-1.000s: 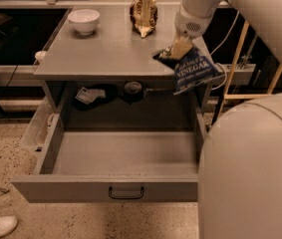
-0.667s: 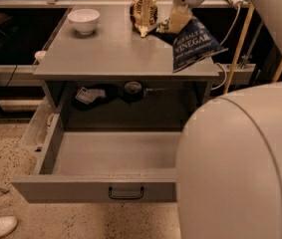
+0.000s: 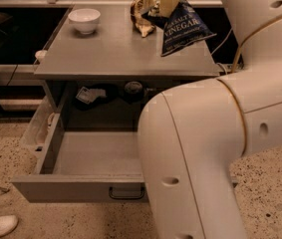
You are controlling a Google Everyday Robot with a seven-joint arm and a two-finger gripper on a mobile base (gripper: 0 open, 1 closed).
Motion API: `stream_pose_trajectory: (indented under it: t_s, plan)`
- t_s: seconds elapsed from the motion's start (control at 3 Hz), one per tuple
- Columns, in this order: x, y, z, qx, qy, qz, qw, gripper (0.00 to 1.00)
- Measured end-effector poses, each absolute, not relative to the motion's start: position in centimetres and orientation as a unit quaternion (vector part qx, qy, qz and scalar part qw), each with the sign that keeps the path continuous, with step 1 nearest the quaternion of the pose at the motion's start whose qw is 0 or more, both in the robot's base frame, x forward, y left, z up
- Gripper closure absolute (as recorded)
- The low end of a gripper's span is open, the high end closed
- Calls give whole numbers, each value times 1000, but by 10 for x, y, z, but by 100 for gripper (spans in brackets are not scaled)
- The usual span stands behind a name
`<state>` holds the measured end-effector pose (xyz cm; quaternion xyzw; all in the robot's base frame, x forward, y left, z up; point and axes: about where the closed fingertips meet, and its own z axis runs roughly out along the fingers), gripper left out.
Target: Pick blue chip bag from top drawer and place on counter
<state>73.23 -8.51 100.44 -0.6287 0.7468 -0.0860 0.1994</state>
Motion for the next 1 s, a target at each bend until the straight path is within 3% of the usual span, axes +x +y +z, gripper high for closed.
stream_pose_trajectory:
  t_s: [0.33,1.0]
  plan:
    - [759,-78,1023,-596,752,-89,267,100]
    - [771,-88,1025,-574,761,-97,286,100]
